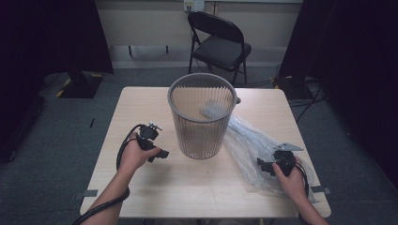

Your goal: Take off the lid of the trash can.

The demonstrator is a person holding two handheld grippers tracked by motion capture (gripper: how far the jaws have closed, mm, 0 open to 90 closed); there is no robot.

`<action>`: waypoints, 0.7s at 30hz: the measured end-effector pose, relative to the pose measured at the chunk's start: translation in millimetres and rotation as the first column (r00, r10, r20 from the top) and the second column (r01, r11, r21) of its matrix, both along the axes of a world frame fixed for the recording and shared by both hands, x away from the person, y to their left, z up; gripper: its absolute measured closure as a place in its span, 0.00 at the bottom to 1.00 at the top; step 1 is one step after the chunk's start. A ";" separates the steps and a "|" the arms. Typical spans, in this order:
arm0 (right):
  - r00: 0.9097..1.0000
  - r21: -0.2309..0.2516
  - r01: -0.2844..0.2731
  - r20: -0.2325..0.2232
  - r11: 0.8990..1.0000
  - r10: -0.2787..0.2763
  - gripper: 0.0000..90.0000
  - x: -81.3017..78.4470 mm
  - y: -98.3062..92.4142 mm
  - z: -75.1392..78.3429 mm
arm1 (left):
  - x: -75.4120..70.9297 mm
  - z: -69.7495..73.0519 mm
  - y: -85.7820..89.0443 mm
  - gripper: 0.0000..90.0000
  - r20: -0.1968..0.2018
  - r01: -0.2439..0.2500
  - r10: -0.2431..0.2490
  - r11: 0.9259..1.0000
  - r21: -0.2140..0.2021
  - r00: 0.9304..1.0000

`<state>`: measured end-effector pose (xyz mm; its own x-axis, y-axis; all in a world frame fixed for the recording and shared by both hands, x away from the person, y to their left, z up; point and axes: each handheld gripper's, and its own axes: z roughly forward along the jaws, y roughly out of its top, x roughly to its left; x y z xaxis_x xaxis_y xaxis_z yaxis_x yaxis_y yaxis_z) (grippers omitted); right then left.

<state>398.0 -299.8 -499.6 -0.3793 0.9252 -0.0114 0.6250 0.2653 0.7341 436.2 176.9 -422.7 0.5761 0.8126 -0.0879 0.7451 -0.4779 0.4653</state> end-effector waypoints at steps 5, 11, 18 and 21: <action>1.000 0.004 0.002 -0.003 1.000 -0.002 0.14 -0.8 0.4 0.0 | 5.0 9.9 -2.3 0.21 -0.016 -0.007 0.007 1.000 -0.009 1.000; 1.000 0.004 0.001 -0.002 1.000 -0.001 0.14 -1.2 0.4 0.0 | 10.2 28.2 -3.3 0.21 -0.019 -0.019 0.019 1.000 -0.001 1.000; 1.000 0.003 0.000 -0.002 1.000 0.000 0.14 -1.7 0.5 0.1 | 15.1 48.6 -2.7 0.21 -0.006 -0.033 0.033 0.999 -0.001 0.999; 1.000 0.002 -0.001 -0.001 1.000 0.001 0.14 -1.8 0.5 0.0 | 16.4 55.1 -2.0 0.21 -0.004 -0.035 0.035 0.999 0.004 0.999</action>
<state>396.2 -299.3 -499.6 -0.3804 0.9248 -0.0091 0.6257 0.2646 0.7338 452.6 174.9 -367.6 0.5468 0.8327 -0.0870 0.7632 -0.4530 0.4608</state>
